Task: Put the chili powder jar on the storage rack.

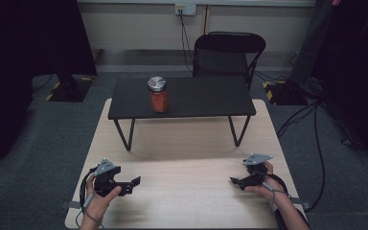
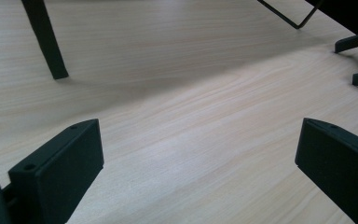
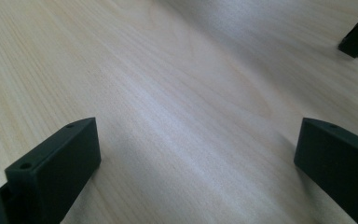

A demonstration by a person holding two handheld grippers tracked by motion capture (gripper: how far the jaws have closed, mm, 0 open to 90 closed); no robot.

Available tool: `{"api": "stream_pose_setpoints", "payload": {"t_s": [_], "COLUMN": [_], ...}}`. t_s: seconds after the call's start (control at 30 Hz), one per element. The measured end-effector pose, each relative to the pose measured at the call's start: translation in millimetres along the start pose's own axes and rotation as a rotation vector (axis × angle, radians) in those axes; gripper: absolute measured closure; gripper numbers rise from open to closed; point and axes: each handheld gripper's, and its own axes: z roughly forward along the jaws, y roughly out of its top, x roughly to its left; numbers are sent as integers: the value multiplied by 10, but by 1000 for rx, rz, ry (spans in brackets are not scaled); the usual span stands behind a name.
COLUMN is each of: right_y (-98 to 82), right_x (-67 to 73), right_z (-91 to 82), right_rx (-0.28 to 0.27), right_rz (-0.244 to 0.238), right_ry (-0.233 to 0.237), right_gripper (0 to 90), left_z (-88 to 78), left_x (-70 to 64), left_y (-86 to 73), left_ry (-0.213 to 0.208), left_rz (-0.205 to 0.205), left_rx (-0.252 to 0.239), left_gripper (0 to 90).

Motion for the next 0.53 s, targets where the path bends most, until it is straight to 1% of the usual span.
{"api": "stream_pose_setpoints", "payload": {"t_s": [0.07,0.2,0.23,0.33,0.5,0.53], "right_y": [-2,0,0,0,-1,-1], "right_x": [0,0,0,0,0,0], "right_z": [0,0,0,0,0,0], "right_rx": [-1,0,0,0,0,0], "right_rz": [0,0,0,0,0,0], "right_ry": [0,0,0,0,0,0], "right_gripper": [0,0,0,0,0,0], "left_z": [5,49,62,97,121,123], "left_x": [31,72,83,108,99,94], "left_y": [-36,-81,-84,-131,-153,-147], "left_ry": [-5,-12,-15,-31,-37,-33], "left_rz": [-12,-32,-34,-41,-29,-18], "left_rx": [-7,8,17,19,31,40], "left_gripper": [2,2,2,3,3,3]}}
